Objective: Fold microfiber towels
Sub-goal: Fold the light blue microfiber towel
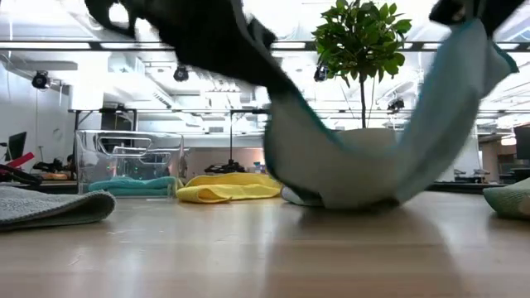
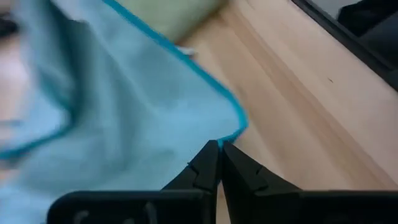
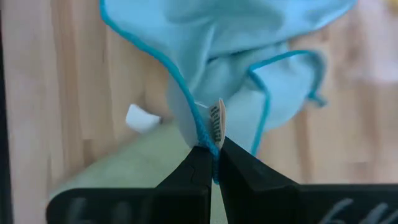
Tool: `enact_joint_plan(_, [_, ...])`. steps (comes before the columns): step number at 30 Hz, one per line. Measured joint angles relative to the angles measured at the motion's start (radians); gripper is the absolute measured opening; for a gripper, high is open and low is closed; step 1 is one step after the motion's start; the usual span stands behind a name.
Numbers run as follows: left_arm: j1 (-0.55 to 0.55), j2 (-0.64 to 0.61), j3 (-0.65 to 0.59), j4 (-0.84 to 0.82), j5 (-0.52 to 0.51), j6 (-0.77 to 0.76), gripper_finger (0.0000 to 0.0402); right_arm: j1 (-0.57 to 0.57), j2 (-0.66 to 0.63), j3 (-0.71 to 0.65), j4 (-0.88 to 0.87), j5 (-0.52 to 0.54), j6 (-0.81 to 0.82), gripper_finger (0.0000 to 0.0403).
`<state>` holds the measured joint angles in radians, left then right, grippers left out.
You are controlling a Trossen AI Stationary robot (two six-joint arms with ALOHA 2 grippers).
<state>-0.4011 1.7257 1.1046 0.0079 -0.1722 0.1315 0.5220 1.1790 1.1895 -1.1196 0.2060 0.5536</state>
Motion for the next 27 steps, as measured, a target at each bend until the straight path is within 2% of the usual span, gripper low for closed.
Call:
enact_joint_plan(7, [0.000, -0.352, 0.000, -0.154, -0.182, 0.057, 0.0000, 0.000, 0.000, 0.226, -0.101, 0.164, -0.086, 0.0009])
enact_joint_plan(10, [0.000, -0.471, 0.002, -0.151, -0.275, 0.103, 0.0000, -0.001, 0.000, 0.320, -0.125, 0.248, -0.118, 0.0009])
enact_joint_plan(13, [0.003, -0.562, 0.002, -0.148, -0.359, 0.129, 0.0000, -0.011, 0.002, 0.391, -0.151, 0.246, -0.163, 0.0009])
enact_joint_plan(15, [0.004, -0.604, 0.002, -0.147, -0.429, 0.153, 0.0000, -0.014, 0.002, 0.428, -0.160, 0.229, -0.215, 0.0009])
enact_joint_plan(19, [0.019, -0.655, 0.009, -0.147, -0.530, 0.173, 0.0000, -0.021, 0.003, 0.501, -0.184, 0.369, -0.245, 0.0009])
enact_joint_plan(22, [0.037, -0.686, 0.008, -0.135, -0.585, 0.173, 0.0000, -0.049, 0.006, 0.542, -0.211, 0.302, -0.309, 0.0009])
enact_joint_plan(27, [0.055, -0.707, 0.003, -0.078, -0.685, 0.252, 0.0000, -0.110, 0.016, 0.565, -0.258, 0.401, -0.324, 0.0009])
